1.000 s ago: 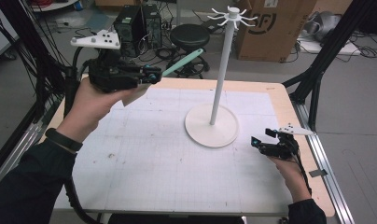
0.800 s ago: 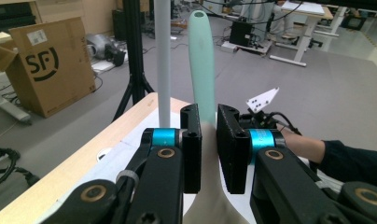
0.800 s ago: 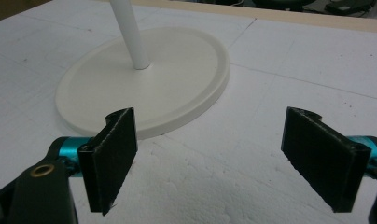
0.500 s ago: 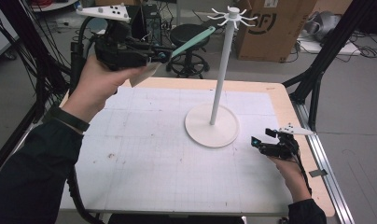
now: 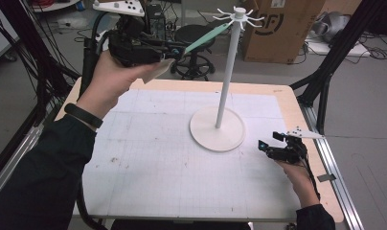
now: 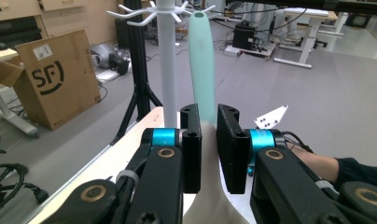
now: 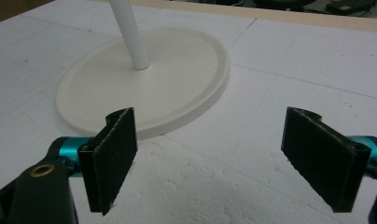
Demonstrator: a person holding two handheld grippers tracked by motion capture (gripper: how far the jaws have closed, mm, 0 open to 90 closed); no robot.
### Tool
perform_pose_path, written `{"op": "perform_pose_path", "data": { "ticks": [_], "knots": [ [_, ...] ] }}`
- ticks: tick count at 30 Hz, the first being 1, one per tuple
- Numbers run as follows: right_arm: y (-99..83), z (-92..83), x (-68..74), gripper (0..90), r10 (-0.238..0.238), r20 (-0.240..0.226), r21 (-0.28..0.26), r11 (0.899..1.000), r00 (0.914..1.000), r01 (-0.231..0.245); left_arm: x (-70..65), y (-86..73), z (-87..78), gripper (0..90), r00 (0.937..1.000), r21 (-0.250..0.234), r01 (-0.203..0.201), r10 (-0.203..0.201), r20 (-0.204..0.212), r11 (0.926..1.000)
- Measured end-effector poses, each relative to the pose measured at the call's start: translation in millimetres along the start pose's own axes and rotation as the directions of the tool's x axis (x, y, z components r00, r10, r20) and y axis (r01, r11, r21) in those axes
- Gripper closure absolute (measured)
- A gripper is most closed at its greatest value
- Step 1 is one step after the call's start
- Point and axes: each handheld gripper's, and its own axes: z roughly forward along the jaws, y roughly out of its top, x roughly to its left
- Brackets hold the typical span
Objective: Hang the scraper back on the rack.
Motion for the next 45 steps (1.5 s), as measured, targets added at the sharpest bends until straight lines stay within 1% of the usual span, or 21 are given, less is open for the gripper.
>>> {"op": "perform_pose_path", "data": {
  "ticks": [6, 8, 11, 17, 20, 21, 25, 28, 33, 39, 43, 45],
  "knots": [
    [0.0, -0.3, 0.1, 17.4, 0.009, 0.001, -0.001, 1.000, 1.0000, -0.009, 1.4, -0.5, -0.3, 80.5, 0.9999, -0.002, -0.009, 0.009, -0.010, 1.0000],
    [0.1, -0.3, -0.2, 17.4, 0.007, 0.002, -0.001, 1.000, 1.0000, -0.007, 1.6, -0.2, -1.4, 80.5, 0.9999, -0.009, -0.011, 0.010, -0.006, 0.9999],
    [-0.1, 0.0, -0.3, 17.4, 0.008, 0.001, -0.001, 1.000, 1.0000, -0.008, 2.2, -0.1, -3.1, 80.5, 0.9999, -0.015, -0.013, 0.013, -0.012, 0.9998],
    [0.0, -0.2, -0.5, 17.4, 0.006, 0.001, -0.002, 1.000, 1.0000, -0.006, 6.3, -1.6, -2.5, 80.5, 0.9997, -0.001, -0.010, 0.010, -0.022, 0.9999],
    [0.0, -0.3, -0.7, 17.4, 0.006, 0.000, -0.003, 1.000, 1.0000, -0.006, 7.1, -2.2, -0.9, 80.5, 0.9998, -0.001, -0.007, 0.007, -0.016, 1.0000],
    [0.0, -0.3, -0.7, 17.4, 0.006, 0.000, -0.003, 1.000, 1.0000, -0.006, 7.4, -2.3, -0.2, 80.5, 0.9999, 0.001, -0.011, 0.011, -0.013, 0.9999],
    [-0.1, -0.5, -0.8, 17.4, 0.009, 0.001, 0.000, 1.000, 1.0000, -0.009, 8.2, -3.2, 3.8, 80.5, 0.9999, 0.004, -0.006, 0.006, -0.014, 1.0000],
    [-0.1, -0.6, -0.7, 17.4, 0.009, 0.000, -0.001, 1.000, 1.0000, -0.009, 8.6, -3.9, 7.4, 80.5, 0.9999, 0.008, -0.011, 0.011, -0.010, 0.9999],
    [-0.1, -0.7, -0.9, 17.4, 0.011, 0.000, 0.001, 1.000, 0.9999, -0.011, 10.2, -6.3, 15.0, 80.4, 0.9997, 0.033, -0.013, 0.013, -0.021, 0.9994],
    [-0.1, -0.8, -1.1, 17.4, 0.012, -0.001, -0.002, 1.000, 0.9999, -0.012, 12.3, -8.6, 23.0, 80.4, 0.9990, 0.048, -0.014, 0.016, -0.041, 0.9987],
    [-0.1, -0.7, -1.2, 17.4, 0.010, 0.000, -0.001, 1.000, 0.9999, -0.010, 15.6, -11.4, 25.7, 80.1, 0.9989, 0.047, -0.004, 0.006, -0.047, 0.9989],
    [-0.1, -0.7, -1.3, 17.4, 0.012, 0.000, -0.002, 1.000, 0.9999, -0.012, 16.8, -14.1, 25.2, 79.2, 0.9992, 0.039, 0.001, 0.001, -0.040, 0.9992]
  ]
}}
